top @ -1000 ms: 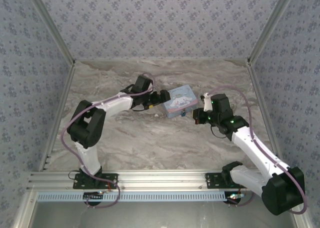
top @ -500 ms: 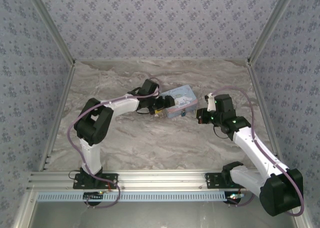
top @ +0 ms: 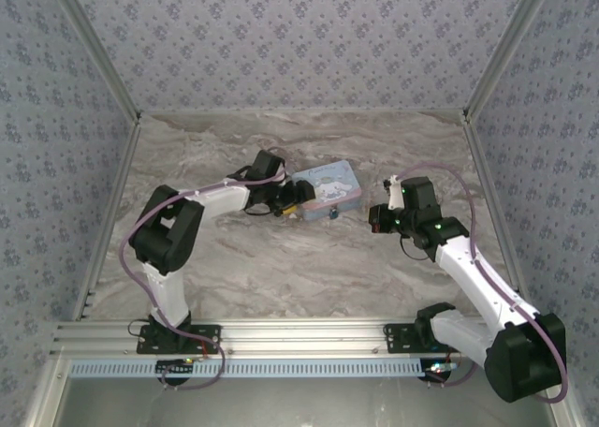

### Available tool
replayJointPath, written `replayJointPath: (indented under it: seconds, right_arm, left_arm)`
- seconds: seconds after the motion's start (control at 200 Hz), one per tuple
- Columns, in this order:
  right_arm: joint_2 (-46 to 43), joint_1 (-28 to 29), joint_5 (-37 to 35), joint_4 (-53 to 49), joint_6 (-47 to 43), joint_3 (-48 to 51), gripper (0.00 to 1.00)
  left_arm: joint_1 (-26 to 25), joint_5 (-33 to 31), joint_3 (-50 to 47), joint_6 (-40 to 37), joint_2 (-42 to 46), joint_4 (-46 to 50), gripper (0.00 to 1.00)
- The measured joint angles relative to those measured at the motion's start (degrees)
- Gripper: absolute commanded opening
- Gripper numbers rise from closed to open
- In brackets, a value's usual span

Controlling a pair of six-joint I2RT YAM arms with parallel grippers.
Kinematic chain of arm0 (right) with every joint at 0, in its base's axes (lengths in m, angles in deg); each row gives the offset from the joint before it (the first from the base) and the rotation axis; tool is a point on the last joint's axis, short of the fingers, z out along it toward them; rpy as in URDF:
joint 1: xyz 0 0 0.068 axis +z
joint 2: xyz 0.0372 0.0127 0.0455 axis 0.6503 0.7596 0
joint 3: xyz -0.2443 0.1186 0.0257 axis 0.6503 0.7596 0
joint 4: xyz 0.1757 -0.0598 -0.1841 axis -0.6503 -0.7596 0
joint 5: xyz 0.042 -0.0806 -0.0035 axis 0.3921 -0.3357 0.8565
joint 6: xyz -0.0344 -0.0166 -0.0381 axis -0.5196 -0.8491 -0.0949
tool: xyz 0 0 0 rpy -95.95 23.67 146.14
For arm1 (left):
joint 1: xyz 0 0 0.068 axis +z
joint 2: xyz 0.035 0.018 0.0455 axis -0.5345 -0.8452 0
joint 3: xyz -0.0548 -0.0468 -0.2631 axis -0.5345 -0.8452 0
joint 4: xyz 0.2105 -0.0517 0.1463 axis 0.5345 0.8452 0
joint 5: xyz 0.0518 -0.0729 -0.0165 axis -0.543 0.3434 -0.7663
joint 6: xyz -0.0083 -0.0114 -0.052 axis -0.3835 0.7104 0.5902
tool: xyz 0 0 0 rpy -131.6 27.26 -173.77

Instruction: Unlock a padlock with a key

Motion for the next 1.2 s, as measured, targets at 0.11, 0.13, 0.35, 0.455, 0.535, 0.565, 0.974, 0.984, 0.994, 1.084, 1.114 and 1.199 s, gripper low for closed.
replayJointPath:
  seconds: [0.11, 0.13, 0.35, 0.455, 0.535, 0.565, 0.974, 0.984, 0.994, 1.084, 1.114, 1.199]
  right_arm:
    - [0.52, 0.0, 0.02, 0.0, 0.0, 0.0, 0.0]
    - [0.61, 0.0, 0.02, 0.0, 0.0, 0.0, 0.0]
    - [1.57, -0.02, 0.22, 0.02, 0.02, 0.0, 0.0]
    - [1.99, -0.02, 0.44, 0.04, 0.02, -0.04, 0.0]
    - [2.34, -0.02, 0.48, 0.07, 0.04, -0.11, 0.0]
    - [2.43, -0.02, 0.52, 0.07, 0.13, -0.11, 0.0]
    - [3.82, 2.54, 2.43, 3.13, 0.68, -0.11, 0.0]
    - [4.0, 2.69, 2.58, 3.43, 0.76, -0.11, 0.0]
    - [4.17, 2.84, 2.75, 3.61, 0.83, -0.11, 0.0]
    - [6.27, 4.17, 4.22, 6.45, 1.6, -0.26, 0.0]
    - [7.08, 4.66, 4.79, 7.41, 1.73, -0.44, 0.0]
    - [10.08, 6.23, 6.93, 10.64, 1.9, -1.44, 0.0]
  left_arm:
    - [2.08, -0.04, -1.9, -1.53, 2.01, 1.38, 0.76]
    - [2.49, -0.11, -2.27, -1.86, 2.47, 1.73, 0.76]
    - [7.54, -0.2, -5.51, -5.4, 6.08, 4.61, 0.77]
    - [10.23, -0.2, -5.66, -7.17, 6.69, 6.14, 0.78]
    - [12.04, -0.15, -5.64, -8.52, 6.69, 6.43, 0.79]
    - [12.61, -0.15, -5.55, -9.07, 6.69, 6.6, 0.8]
    - [16.44, -4.26, -3.52, -17.86, 8.04, 9.4, 0.84]
    - [16.48, -4.31, -3.61, -18.08, 8.41, 9.27, 0.84]
    - [16.5, -4.35, -3.8, -18.27, 8.72, 8.98, 0.85]
    - [16.59, -4.98, -7.06, -19.58, 13.88, 5.86, 0.85]
    - [16.59, -5.14, -8.76, -19.98, 16.33, 4.46, 0.86]
    - [16.59, -5.05, -13.73, -20.87, 23.32, 0.02, 0.86]
